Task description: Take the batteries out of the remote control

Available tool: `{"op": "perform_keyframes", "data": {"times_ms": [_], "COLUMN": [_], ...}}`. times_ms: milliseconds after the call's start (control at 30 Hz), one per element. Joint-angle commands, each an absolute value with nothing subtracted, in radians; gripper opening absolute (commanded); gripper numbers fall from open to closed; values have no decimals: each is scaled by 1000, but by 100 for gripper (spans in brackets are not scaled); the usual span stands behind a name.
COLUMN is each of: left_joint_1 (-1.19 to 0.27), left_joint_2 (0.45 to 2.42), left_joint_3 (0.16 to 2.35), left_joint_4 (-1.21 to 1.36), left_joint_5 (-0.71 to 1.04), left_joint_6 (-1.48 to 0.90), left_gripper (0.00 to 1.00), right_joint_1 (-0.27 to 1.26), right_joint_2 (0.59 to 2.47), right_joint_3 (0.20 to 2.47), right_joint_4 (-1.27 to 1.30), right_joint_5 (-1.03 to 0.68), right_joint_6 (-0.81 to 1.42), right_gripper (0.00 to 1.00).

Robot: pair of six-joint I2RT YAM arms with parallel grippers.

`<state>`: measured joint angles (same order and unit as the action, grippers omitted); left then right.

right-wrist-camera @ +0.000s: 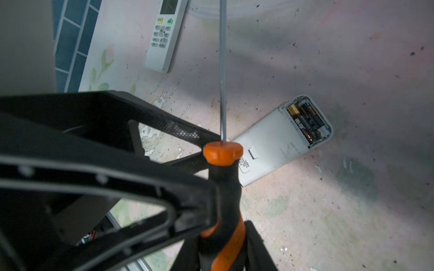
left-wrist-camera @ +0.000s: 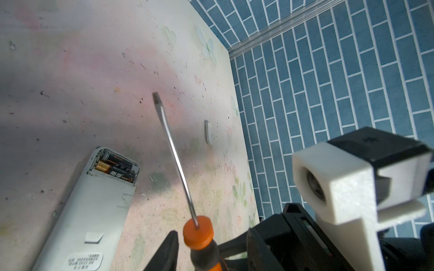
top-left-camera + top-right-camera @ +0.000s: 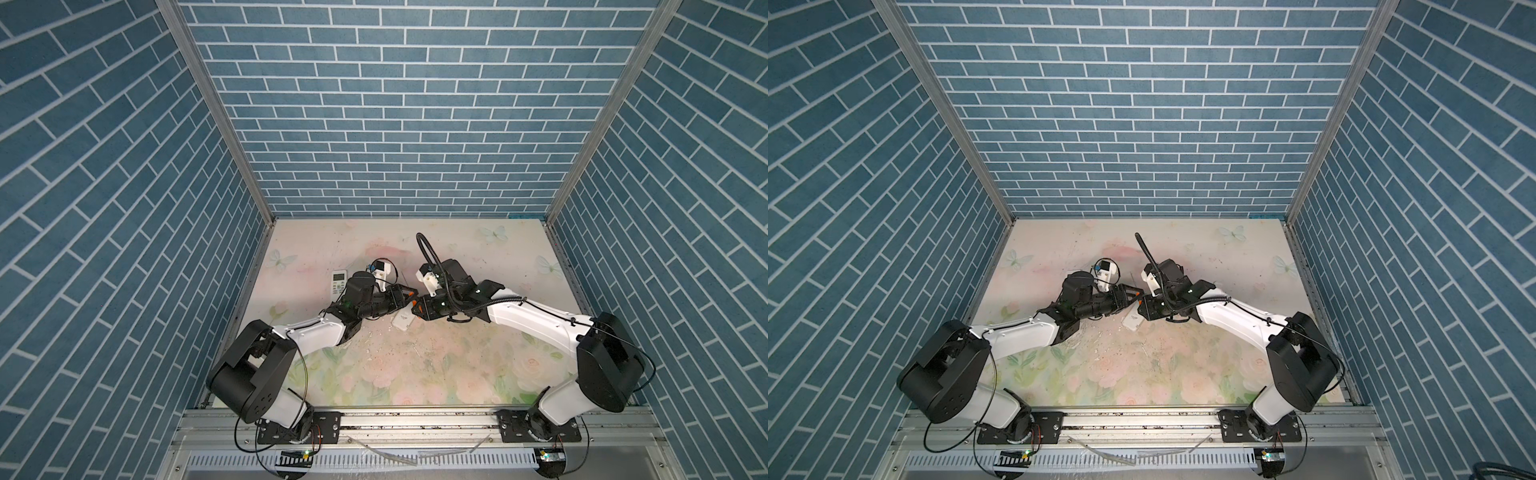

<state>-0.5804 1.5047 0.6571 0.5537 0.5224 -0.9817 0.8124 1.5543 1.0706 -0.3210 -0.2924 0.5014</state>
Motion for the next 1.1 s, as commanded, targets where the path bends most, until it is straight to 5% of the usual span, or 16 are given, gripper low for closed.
{"op": "perform_keyframes", "data": {"times_ms": [0,533,867,967,1067], "left_joint_1": [-586,-586,-584,-578,-567], "left_joint_2": [1520,1569,1567,1573,1580], "left_joint_3": [693,736,753,753,753], "left_joint_4": [577,614,574,591,635], "left_joint_5": [510,516,505,511,521], "left_joint_6": [-960,-973,-950,-966,-1009], "left_gripper": [48,34,0,0,0], "right_joint_1": [821,822,822,822,823], "right_joint_2": [1534,1496,1487,1476,1470], "right_joint_3": [1103,1071,1076,1081,1090], "right_joint_4": [-290,-264,-280,-283,-284], "right_joint_5": [-308,-292,-281,-267,-249], "right_joint_6": [531,549,548,548,552], "right_gripper": [5,3,3,8,24]}}
